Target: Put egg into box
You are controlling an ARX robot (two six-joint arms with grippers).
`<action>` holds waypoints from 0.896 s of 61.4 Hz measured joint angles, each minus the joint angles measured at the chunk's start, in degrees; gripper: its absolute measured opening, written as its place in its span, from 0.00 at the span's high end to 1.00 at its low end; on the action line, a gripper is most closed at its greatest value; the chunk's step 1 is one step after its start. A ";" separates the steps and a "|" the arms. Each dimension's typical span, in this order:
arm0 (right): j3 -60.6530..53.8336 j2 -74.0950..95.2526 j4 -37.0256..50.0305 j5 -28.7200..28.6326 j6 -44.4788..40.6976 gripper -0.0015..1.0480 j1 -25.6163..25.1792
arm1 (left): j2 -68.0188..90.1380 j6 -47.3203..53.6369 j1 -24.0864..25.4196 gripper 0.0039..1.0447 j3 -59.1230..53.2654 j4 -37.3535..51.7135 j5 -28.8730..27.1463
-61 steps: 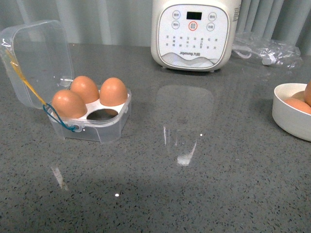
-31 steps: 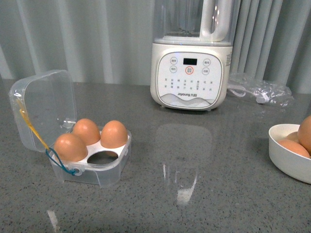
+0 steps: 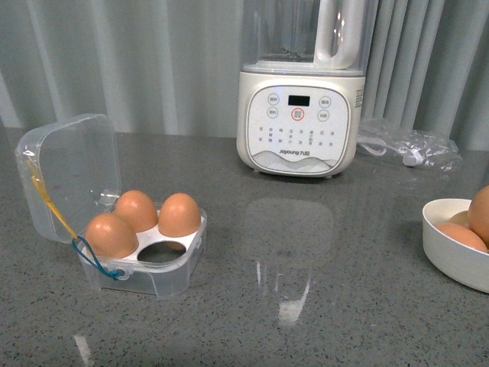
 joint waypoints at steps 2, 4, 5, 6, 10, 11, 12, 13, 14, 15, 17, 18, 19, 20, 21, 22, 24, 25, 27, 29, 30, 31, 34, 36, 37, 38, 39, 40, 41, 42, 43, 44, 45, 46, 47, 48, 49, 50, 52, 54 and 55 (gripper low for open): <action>0.17 1.18 1.09 -1.25 -0.26 0.07 -0.68 | 0.00 0.02 0.00 0.06 0.00 0.00 0.00; 0.52 2.34 2.47 -2.16 -0.50 0.07 -1.57 | 0.00 0.00 0.00 0.06 0.00 0.00 -0.02; 0.74 2.93 3.17 -2.58 -0.59 0.07 -1.99 | 0.00 0.00 0.00 0.06 0.00 0.00 0.00; 1.11 3.78 4.26 -3.21 -0.76 0.07 -2.58 | 0.00 0.00 0.00 0.06 0.00 0.00 0.00; 2.54 7.58 8.90 -5.27 -1.11 0.07 -5.01 | 0.00 0.00 0.00 0.06 0.00 0.00 0.00; 2.89 8.94 10.51 -5.81 -1.25 0.07 -5.73 | 0.00 0.00 0.00 0.06 0.00 0.00 0.00; 3.08 9.66 11.34 -6.08 -1.33 0.07 -6.05 | 0.00 0.00 0.00 0.06 0.00 0.00 0.00; 3.50 11.21 13.00 -6.58 -1.42 0.07 -6.71 | 0.00 0.00 0.00 0.06 0.00 0.00 0.00; 3.69 12.04 13.88 -6.84 -1.57 0.07 -7.02 | 0.00 0.02 0.00 0.06 0.00 0.00 0.00; 4.09 13.75 15.76 -7.26 -1.75 0.07 -7.63 | 0.00 0.00 0.00 0.06 -0.02 0.00 0.00; 4.59 16.13 18.25 -7.67 -1.84 0.07 -8.35 | 0.00 0.00 0.00 0.06 0.00 0.00 0.00; 5.11 18.18 20.35 -7.87 -1.90 0.07 -8.81 | 0.00 0.00 0.00 0.06 0.00 0.00 0.00; 5.53 19.74 21.88 -8.09 -1.95 0.07 -9.11 | 0.00 0.00 0.00 0.06 -0.02 0.00 0.00; 6.16 21.94 23.91 -8.41 -1.95 0.07 -9.49 | 0.00 0.02 0.00 0.06 0.00 0.00 0.00; 6.51 23.06 24.96 -8.52 -1.95 0.07 -9.66 | 0.00 0.00 0.00 0.06 0.00 0.00 0.00; 7.21 25.33 26.95 -8.83 -1.92 0.07 -9.99 | 0.00 0.02 0.00 0.06 0.00 0.00 0.00; 9.33 31.30 31.71 -8.98 -1.90 0.07 -10.45 | 0.00 0.00 0.00 0.06 0.00 0.00 0.00; 10.32 33.64 33.27 -9.05 -1.86 0.07 -10.56 | 0.00 0.02 0.00 0.06 0.00 0.00 0.00; 11.96 37.29 35.47 -9.25 -1.68 0.07 -10.60 | 0.00 0.00 0.00 0.06 0.00 0.00 0.00; 14.23 42.03 37.59 -9.25 -1.40 0.07 -10.60 | 0.00 0.00 0.00 0.06 0.00 0.00 0.00; 15.37 44.28 38.25 -9.22 -1.20 0.07 -10.54 | 0.00 0.00 0.00 0.06 0.00 0.00 0.00; 16.63 46.53 38.82 -9.22 -0.94 0.07 -10.40 | 0.00 0.02 0.00 0.06 -0.02 0.00 0.00; 19.78 51.74 39.15 -9.11 -0.24 0.07 -9.97 | 0.00 0.00 0.00 0.06 0.00 0.00 0.00; 21.62 54.60 39.23 -8.87 0.20 0.07 -9.60 | 0.00 0.02 0.00 0.06 -0.02 0.00 0.00; 22.25 55.52 39.19 -8.81 0.37 0.07 -9.46 | 0.00 0.00 0.00 0.06 0.00 0.00 0.00; 23.50 57.31 39.04 -8.68 0.76 0.07 -9.16 | 0.00 0.00 0.00 0.06 0.00 0.00 0.00; 24.74 58.97 38.69 -8.61 1.03 0.07 -8.81 | 0.00 0.02 0.00 0.06 0.00 0.00 0.00; 25.35 59.76 38.53 -8.55 1.09 0.07 -8.63 | 0.00 0.00 0.00 0.06 0.00 0.00 0.00; 26.45 61.31 38.38 -8.35 1.42 0.07 -8.26 | 0.00 0.02 0.00 0.06 0.00 0.00 0.00; 27.56 62.75 38.21 -8.00 1.68 0.07 -7.87 | 0.00 0.00 0.00 0.06 -0.02 0.00 0.00; 28.09 63.43 38.03 -7.82 1.73 0.07 -7.65 | 0.00 0.00 0.00 0.06 0.00 0.00 0.00; 29.14 64.70 37.53 -7.67 1.88 0.07 -7.19 | 0.00 0.00 0.00 0.06 0.00 0.00 0.00; 29.66 65.31 37.24 -7.67 2.03 0.07 -6.95 | 0.00 0.00 0.00 0.06 0.00 0.00 0.00; 30.53 66.36 36.74 -7.65 2.12 0.07 -6.56 | 0.00 0.02 0.00 0.06 0.00 0.00 0.00; 30.95 66.90 36.54 -7.65 2.16 0.07 -6.32 | 0.00 0.00 0.00 0.06 0.00 0.00 0.00; 31.67 67.82 36.17 -7.48 2.29 0.07 -5.84 | 0.00 0.00 0.00 0.06 0.00 0.00 0.00; 32.35 68.72 35.65 -7.10 2.29 0.07 -5.31 | 0.00 0.00 0.00 0.06 0.00 0.00 0.00; 32.68 69.09 35.36 -7.02 2.29 0.07 -5.05 | 0.00 0.02 0.00 0.06 0.00 0.00 0.00; 33.62 70.23 34.47 -6.97 2.45 0.07 -4.33 | 0.00 0.00 0.00 0.06 0.00 0.00 0.00; 34.67 71.56 33.46 -6.45 2.64 0.07 -3.45 | 0.00 0.00 0.00 0.06 -0.02 0.00 0.00; 34.93 71.84 33.20 -6.25 2.64 0.07 -3.26 | 0.00 0.00 0.00 0.06 -0.02 0.00 0.00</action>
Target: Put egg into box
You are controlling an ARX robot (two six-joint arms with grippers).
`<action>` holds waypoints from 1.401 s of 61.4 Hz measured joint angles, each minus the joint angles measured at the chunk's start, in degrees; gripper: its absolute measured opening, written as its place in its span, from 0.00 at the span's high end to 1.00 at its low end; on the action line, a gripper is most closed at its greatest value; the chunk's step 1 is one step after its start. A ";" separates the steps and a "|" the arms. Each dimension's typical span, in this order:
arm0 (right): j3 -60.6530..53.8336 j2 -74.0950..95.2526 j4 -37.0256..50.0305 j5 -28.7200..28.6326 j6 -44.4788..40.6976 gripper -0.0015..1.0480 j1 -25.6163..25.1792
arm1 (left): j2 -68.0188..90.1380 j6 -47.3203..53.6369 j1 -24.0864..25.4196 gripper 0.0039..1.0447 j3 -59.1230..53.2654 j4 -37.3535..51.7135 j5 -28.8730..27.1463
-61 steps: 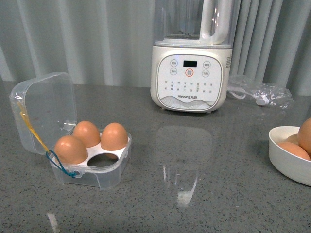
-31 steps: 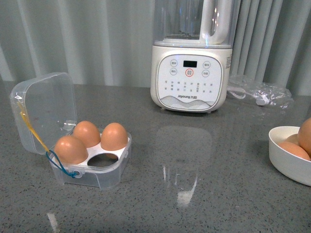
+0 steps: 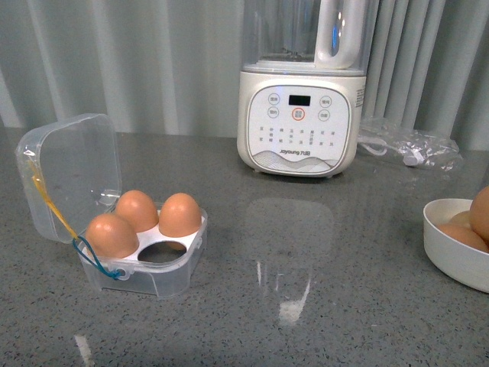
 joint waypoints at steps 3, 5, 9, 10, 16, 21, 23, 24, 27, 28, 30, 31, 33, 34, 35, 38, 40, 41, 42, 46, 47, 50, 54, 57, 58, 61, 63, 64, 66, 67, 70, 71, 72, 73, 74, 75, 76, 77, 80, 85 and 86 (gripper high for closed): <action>1.18 1.42 -1.25 0.68 -0.02 0.07 0.98 | 0.00 0.02 0.00 0.06 0.02 0.00 0.00; 1.70 2.12 -1.92 1.07 -0.04 0.07 1.42 | 0.00 0.00 0.00 0.06 0.02 0.00 0.00; 2.45 3.34 -2.67 2.12 -0.35 0.07 2.19 | 0.00 0.02 0.00 0.06 0.02 0.00 0.00; 2.58 3.54 -2.82 2.16 -0.37 0.07 2.27 | 0.00 0.00 0.00 0.06 0.02 0.00 0.00; 3.43 5.01 -4.00 3.08 -0.70 0.07 2.75 | -0.02 0.00 0.00 0.06 0.02 0.00 0.00; 3.58 5.81 -4.96 3.13 -1.01 0.07 2.97 | 0.00 0.00 0.00 0.06 0.02 0.00 0.00; 3.58 6.05 -5.16 3.13 -1.27 0.07 3.06 | -0.02 0.00 0.00 0.06 0.02 0.00 0.00; 3.58 6.14 -5.20 3.13 -1.31 0.07 3.08 | 0.00 0.00 0.00 0.06 0.02 0.00 0.00; 3.58 6.49 -5.40 3.08 -1.66 0.07 3.15 | -0.02 0.00 0.00 0.06 0.00 0.00 0.00; 3.58 6.56 -5.44 3.08 -1.73 0.07 3.17 | -0.02 0.00 0.00 0.06 0.02 0.00 0.00; 3.58 6.84 -5.55 3.02 -1.81 0.07 3.17 | -0.02 0.02 0.00 0.06 0.00 0.00 0.00; 3.58 7.02 -5.57 2.91 -1.97 0.07 3.17 | -0.02 0.02 0.00 0.06 0.02 0.00 0.00; 3.58 7.32 -5.57 2.82 -2.14 0.07 3.17 | 0.00 0.00 0.00 0.06 0.02 0.00 0.00; 3.58 7.61 -5.57 2.80 -2.19 0.07 3.17 | -0.02 0.00 0.00 0.06 0.02 0.00 0.00; 3.58 7.80 -5.57 2.73 -2.21 0.07 3.15 | -0.02 0.00 0.00 0.06 0.02 0.00 0.00; 3.56 8.39 -5.57 2.47 -2.29 0.07 3.15 | -0.02 0.00 0.00 0.06 0.00 0.00 0.00; 3.56 8.72 -5.57 2.45 -2.38 0.07 3.13 | -0.02 0.00 0.00 0.06 0.02 0.00 0.00; 3.54 8.79 -5.57 2.45 -2.40 0.07 3.13 | -0.02 0.00 0.00 0.06 0.02 0.00 0.00; 3.54 8.85 -5.57 2.43 -2.43 0.07 3.13 | -0.02 0.00 0.00 0.06 0.02 0.00 0.00; 3.50 9.09 -5.51 2.36 -2.45 0.07 3.13 | -0.02 0.00 0.00 0.06 0.00 0.00 0.00; 3.45 9.09 -5.49 2.36 -2.45 0.07 3.13 | -0.02 0.00 0.00 0.06 0.02 0.00 0.00; 3.41 9.09 -5.35 2.36 -2.47 0.07 3.13 | -0.02 0.00 0.00 0.06 0.02 0.00 0.00; 3.39 9.09 -5.29 2.25 -2.47 0.11 3.17 | -0.02 0.00 0.00 0.06 0.02 0.00 0.00; 3.41 9.09 -5.29 2.29 -2.51 0.21 3.23 | -0.02 0.00 0.00 0.06 0.02 0.00 0.00; 3.39 9.09 -5.29 2.29 -2.51 0.23 3.23 | -0.02 0.00 0.00 0.06 0.02 0.00 0.00; 3.41 9.09 -5.27 2.34 -2.58 0.30 3.23 | -0.02 0.02 0.00 0.06 0.02 0.00 0.00; 3.39 9.09 -5.18 2.36 -2.58 0.35 3.28 | -0.02 0.00 0.00 0.06 0.02 0.00 0.00; 3.41 9.09 -5.16 2.36 -2.58 0.37 3.28 | -0.02 0.00 0.00 0.06 0.02 0.00 0.00; 3.41 9.09 -5.07 2.43 -2.62 0.42 3.34 | -0.02 0.00 0.00 0.06 0.02 0.00 0.00; 3.41 9.09 -5.03 2.45 -2.62 0.45 3.41 | -0.02 0.00 0.00 0.06 0.02 0.00 0.00; 3.41 9.09 -5.03 2.40 -2.62 0.52 3.52 | -0.02 0.00 0.00 0.06 0.00 0.00 0.00; 3.41 9.09 -5.03 2.38 -2.62 0.53 3.52 | -0.02 0.00 0.00 0.06 0.02 0.00 0.00; 3.41 9.09 -5.03 2.36 -2.64 0.56 3.56 | -0.02 0.02 0.00 0.06 0.02 0.00 0.00; 3.41 9.09 -5.03 2.38 -2.64 0.57 3.56 | -0.02 0.00 0.00 0.06 0.02 0.00 0.00; 3.41 9.09 -5.03 2.40 -2.64 0.59 3.61 | -0.02 0.00 0.00 0.06 0.02 0.00 0.00; 3.41 9.09 -5.03 2.43 -2.64 0.59 3.61 | -0.02 0.00 0.00 0.06 0.02 0.00 0.00; 3.41 9.09 -5.03 2.45 -2.64 0.59 3.61 | -0.02 0.00 0.00 0.06 0.02 0.00 0.00; 3.41 9.09 -5.03 2.43 -2.64 0.59 3.61 | -0.02 0.02 0.00 0.06 0.02 0.00 0.00; 3.41 9.09 -5.05 2.43 -2.64 0.59 3.63 | -0.02 0.00 0.00 0.06 0.02 0.00 0.00; 3.41 9.07 -5.05 2.43 -2.64 0.59 3.65 | -0.02 0.00 0.00 0.06 0.02 0.00 0.00; 3.41 9.07 -5.05 2.43 -2.64 0.59 3.65 | -0.02 0.00 0.00 0.06 0.02 0.00 0.00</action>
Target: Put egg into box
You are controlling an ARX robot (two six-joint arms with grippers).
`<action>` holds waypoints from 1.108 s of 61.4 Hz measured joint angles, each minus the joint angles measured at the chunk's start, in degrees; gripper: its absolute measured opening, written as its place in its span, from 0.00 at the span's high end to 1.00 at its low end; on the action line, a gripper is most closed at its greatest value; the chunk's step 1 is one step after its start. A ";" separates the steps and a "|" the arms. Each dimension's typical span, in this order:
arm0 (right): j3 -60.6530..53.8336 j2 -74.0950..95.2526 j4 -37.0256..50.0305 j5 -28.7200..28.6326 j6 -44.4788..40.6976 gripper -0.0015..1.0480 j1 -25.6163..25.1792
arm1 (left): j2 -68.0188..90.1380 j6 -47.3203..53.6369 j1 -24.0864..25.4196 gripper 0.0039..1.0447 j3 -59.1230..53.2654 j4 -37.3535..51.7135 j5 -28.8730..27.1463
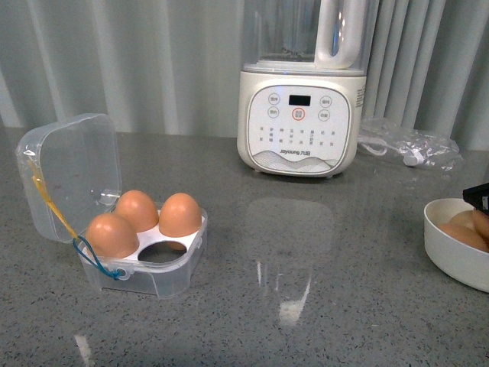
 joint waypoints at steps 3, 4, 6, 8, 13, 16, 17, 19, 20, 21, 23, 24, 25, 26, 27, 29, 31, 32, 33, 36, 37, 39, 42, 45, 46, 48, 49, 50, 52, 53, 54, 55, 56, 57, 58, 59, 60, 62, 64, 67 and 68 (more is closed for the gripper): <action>0.00 -0.04 -0.04 0.00 0.00 0.59 0.02 | 0.00 0.00 0.00 0.06 0.00 0.00 0.00; 0.00 -0.07 -0.07 0.00 0.00 0.59 0.02 | 0.00 0.00 0.00 0.06 0.00 0.00 0.00; 0.00 -0.11 -0.13 0.00 0.00 0.59 0.02 | 0.00 0.00 0.00 0.06 0.00 0.00 0.00; 0.00 -0.15 -0.17 0.00 0.00 0.59 0.02 | 0.00 0.00 0.00 0.06 0.00 0.00 0.00; 0.00 -0.52 -0.55 -0.04 0.02 0.59 0.00 | 0.00 0.00 0.00 0.06 0.00 0.00 0.00; 0.00 -0.96 -0.76 -0.13 0.04 0.59 0.00 | 0.00 0.00 0.00 0.06 -0.02 0.00 0.00; 0.00 -1.18 -0.87 -0.17 0.04 0.60 0.02 | 0.00 0.00 0.00 0.06 0.00 0.00 0.00; 0.02 -1.57 -0.98 -0.24 0.04 0.60 0.02 | 0.00 0.00 0.00 0.06 0.00 0.00 0.00; 0.07 -2.03 -1.09 -0.39 0.04 0.60 0.04 | 0.00 0.00 0.00 0.06 -0.02 0.00 0.00; 0.11 -2.19 -1.18 -0.42 0.04 0.60 0.07 | 0.00 0.00 0.00 0.06 0.00 0.00 0.00; 0.37 -2.84 -1.44 -0.44 0.04 0.60 0.15 | 0.00 0.00 0.00 0.06 0.00 0.00 0.00; 0.46 -3.02 -1.51 -0.44 0.04 0.60 0.20 | 0.00 0.00 0.00 0.06 0.00 0.00 0.00; 0.63 -3.37 -1.62 -0.52 0.04 0.60 0.26 | 0.00 0.00 0.00 0.06 0.00 0.00 0.00; 0.74 -3.52 -1.68 -0.63 0.04 0.60 0.28 | 0.00 0.00 0.00 0.06 0.00 0.00 0.00; 0.94 -3.82 -1.75 -0.83 0.04 0.60 0.35 | 0.00 0.00 0.00 0.06 0.00 0.00 0.00; 1.14 -4.13 -1.81 -0.94 0.04 0.60 0.44 | 0.00 0.00 0.00 0.06 0.00 0.00 0.00; 1.49 -4.55 -1.95 -1.05 0.04 0.60 0.63 | 0.00 0.00 0.00 0.06 0.00 0.00 0.00; 1.73 -4.74 -1.99 -1.11 0.04 0.60 0.74 | 0.00 0.00 0.00 0.06 0.00 0.00 0.00; 1.81 -4.87 -1.99 -1.18 0.04 0.60 0.79 | 0.00 0.00 0.00 0.06 0.00 0.00 0.00; 2.25 -5.29 -2.14 -1.31 0.02 0.60 1.05 | 0.00 0.00 0.00 0.06 0.00 0.00 0.00; 2.34 -5.31 -2.19 -1.31 0.02 0.60 1.11 | 0.00 0.02 0.00 0.06 0.00 0.00 0.00; 2.62 -5.42 -2.32 -1.44 0.00 0.60 1.36 | 0.00 0.00 0.00 0.06 0.00 0.00 0.00; 2.71 -5.42 -2.40 -1.73 -0.02 0.60 1.53 | 0.00 0.02 0.00 0.06 0.00 0.00 0.00; 2.73 -5.33 -2.38 -1.99 0.00 0.60 1.62 | 0.00 0.02 0.00 0.06 0.00 0.00 0.00; 2.73 -5.29 -2.36 -2.14 0.04 0.60 1.66 | 0.00 0.00 0.00 0.06 0.00 0.00 0.00; 2.75 -5.18 -2.10 -2.56 0.15 0.60 1.73 | 0.00 0.02 0.00 0.06 -0.02 0.00 0.00; 2.78 -5.05 -1.88 -3.02 0.46 0.60 1.84 | 0.00 0.00 0.00 0.06 0.00 0.00 0.00; 2.91 -4.90 -1.70 -3.43 0.63 0.60 1.92 | 0.00 0.00 0.00 0.06 0.00 0.00 0.00; 3.23 -4.50 -1.22 -3.82 1.16 0.60 2.25 | 0.00 0.02 0.00 0.06 0.00 0.00 0.00; 3.48 -4.33 -0.96 -4.00 1.40 0.60 2.45 | 0.00 0.00 0.00 0.06 -0.02 0.00 0.00; 3.58 -4.22 -0.79 -4.15 1.55 0.60 2.60 | 0.00 0.00 0.00 0.06 0.00 0.00 0.00; 3.80 -4.00 -0.35 -4.59 1.90 0.60 2.86 | 0.00 0.00 0.00 0.06 0.00 0.00 0.00; 3.91 -3.89 -0.11 -4.85 2.12 0.60 3.04 | 0.00 0.00 0.00 0.06 0.00 0.00 0.00; 4.15 -3.72 0.26 -5.35 2.40 0.60 3.39 | 0.00 0.00 0.00 0.06 0.00 0.00 0.00; 4.24 -3.65 0.35 -5.46 2.49 0.60 3.56 | 0.00 0.00 0.00 0.06 -0.02 0.00 0.00; 4.59 -3.48 0.79 -5.86 2.80 0.60 3.98 | 0.00 0.00 0.00 0.06 0.00 0.00 0.00; 4.74 -3.39 0.96 -5.99 2.95 0.60 4.22 | 0.00 0.00 0.00 0.06 0.00 0.00 0.00; 5.29 -3.13 1.40 -6.62 3.32 0.60 4.96 | 0.00 0.02 0.00 0.06 0.00 0.00 0.00; 5.88 -2.86 1.73 -7.30 3.85 0.60 5.73 | 0.00 0.00 0.00 0.06 0.00 0.00 0.00; 6.88 -2.27 2.47 -8.22 4.63 0.60 7.19 | 0.00 0.02 0.00 0.06 -0.02 0.00 0.00; 7.30 -2.01 2.78 -8.66 4.92 0.60 7.78 | 0.00 0.02 0.00 0.06 0.00 0.00 0.00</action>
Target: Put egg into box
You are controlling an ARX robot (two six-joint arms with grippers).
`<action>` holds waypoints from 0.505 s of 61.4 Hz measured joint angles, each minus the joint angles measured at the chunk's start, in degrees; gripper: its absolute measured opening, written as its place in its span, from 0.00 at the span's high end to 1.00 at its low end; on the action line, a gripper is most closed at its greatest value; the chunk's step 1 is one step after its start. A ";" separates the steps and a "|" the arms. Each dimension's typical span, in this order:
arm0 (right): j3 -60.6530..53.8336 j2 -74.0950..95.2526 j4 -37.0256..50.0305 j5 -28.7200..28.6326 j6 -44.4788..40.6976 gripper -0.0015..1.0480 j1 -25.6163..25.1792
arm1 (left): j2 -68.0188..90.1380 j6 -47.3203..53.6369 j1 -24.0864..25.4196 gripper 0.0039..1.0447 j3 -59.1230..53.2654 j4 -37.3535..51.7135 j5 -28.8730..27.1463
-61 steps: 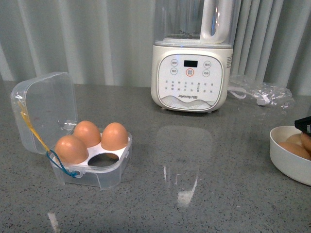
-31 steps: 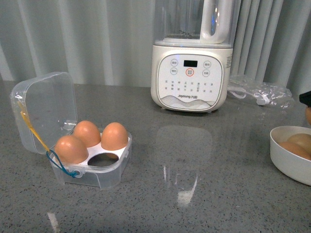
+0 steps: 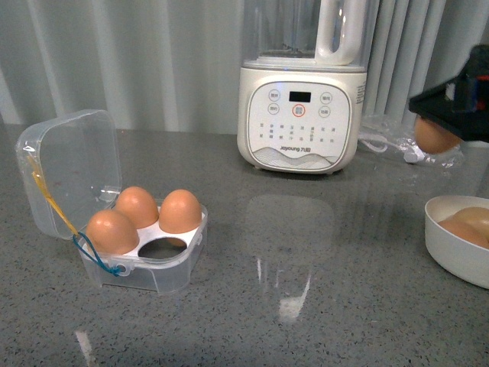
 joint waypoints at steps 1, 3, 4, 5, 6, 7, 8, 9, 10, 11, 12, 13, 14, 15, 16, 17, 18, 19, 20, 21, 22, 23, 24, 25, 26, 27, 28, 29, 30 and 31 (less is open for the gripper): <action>0.31 0.26 0.37 -0.48 0.22 0.60 0.61 | 0.00 -0.02 0.00 0.06 0.00 0.00 0.00; 0.81 0.81 0.96 -1.20 0.72 0.60 1.53 | 0.00 0.00 0.00 0.06 0.00 0.00 0.00; 1.09 1.09 1.20 -1.90 1.07 0.60 2.12 | 0.00 0.00 0.00 0.06 0.00 0.00 0.00; 1.46 1.62 1.60 -2.78 1.46 0.60 3.08 | 0.00 -0.02 0.00 0.06 0.00 0.00 0.00; 1.66 1.99 2.03 -3.26 1.75 0.60 3.72 | 0.00 -0.02 0.00 0.06 0.00 0.00 0.00; 1.88 2.36 2.51 -4.13 2.27 0.60 4.35 | 0.00 -0.02 0.00 0.06 0.00 0.00 0.00; 1.99 2.58 2.73 -4.46 2.34 0.60 4.68 | 0.00 -0.02 0.00 0.06 0.00 0.00 0.00; 2.25 2.97 3.08 -4.94 2.60 0.60 5.33 | 0.00 -0.02 0.00 0.06 0.00 0.00 0.00; 2.56 3.39 3.34 -5.60 2.82 0.60 6.01 | 0.00 -0.02 0.00 0.06 0.00 0.00 0.00; 3.06 4.02 3.65 -6.34 3.34 0.60 6.99 | 0.00 -0.02 0.00 0.06 0.00 0.00 0.00; 3.21 4.24 3.76 -6.56 3.41 0.60 7.32 | 0.00 -0.02 0.00 0.06 0.00 0.00 0.00; 3.52 4.70 3.96 -6.99 3.65 0.60 7.96 | 0.00 -0.02 0.00 0.06 0.00 0.00 0.00; 3.67 4.87 4.07 -7.26 3.76 0.60 8.28 | 0.00 -0.02 0.00 0.06 0.00 0.00 0.00; 3.91 5.31 4.26 -7.69 3.76 0.60 8.92 | 0.00 0.00 0.00 0.06 0.00 0.00 0.00; 4.04 5.53 4.33 -7.89 3.78 0.60 9.25 | 0.00 -0.02 0.00 0.06 0.00 0.00 0.00; 4.31 5.90 4.44 -8.28 3.80 0.60 9.86 | 0.00 -0.02 0.00 0.06 0.00 0.00 0.00; 4.55 6.32 4.55 -8.76 3.91 0.60 10.49 | 0.00 -0.02 0.00 0.06 0.00 0.00 0.00; 4.66 6.54 4.63 -9.03 3.96 0.60 10.78 | 0.00 -0.02 0.00 0.06 -0.02 0.00 0.00; 4.85 6.91 4.81 -9.64 4.07 0.60 11.34 | 0.00 -0.02 0.00 0.06 0.00 0.00 0.00; 4.96 7.15 4.85 -9.90 4.07 0.60 11.63 | 0.00 0.00 0.00 0.06 0.00 0.00 0.00; 5.25 7.56 4.83 -10.29 4.04 0.60 12.20 | 0.00 -0.02 0.00 0.06 0.00 0.00 0.00; 5.38 7.76 4.81 -10.47 4.04 0.60 12.48 | 0.00 -0.02 0.00 0.06 0.00 0.00 -0.02; 5.64 8.17 4.76 -10.75 4.04 0.60 13.03 | 0.00 -0.02 0.00 0.06 -0.02 0.00 0.00; 6.03 8.74 4.70 -11.45 4.00 0.60 13.84 | 0.00 0.00 0.00 0.06 0.00 0.00 0.00; 6.27 9.18 4.66 -11.89 3.91 0.60 14.34 | 0.00 0.00 0.00 0.06 0.00 0.00 0.00; 6.43 9.38 4.61 -12.07 3.85 0.60 14.56 | 0.00 -0.02 0.00 0.06 0.00 0.00 0.00; 6.69 9.73 4.42 -12.15 3.72 0.60 15.04 | 0.00 0.00 0.00 0.06 0.00 0.00 0.00; 6.86 9.94 4.28 -12.13 3.67 0.60 15.28 | 0.00 -0.02 0.00 0.06 0.00 0.00 0.00; 7.39 10.58 3.89 -12.17 3.43 0.60 15.96 | 0.00 -0.02 0.00 0.06 0.00 0.00 0.00; 7.67 11.02 3.72 -12.31 3.19 0.60 16.37 | 0.00 -0.02 0.00 0.06 0.00 0.00 0.00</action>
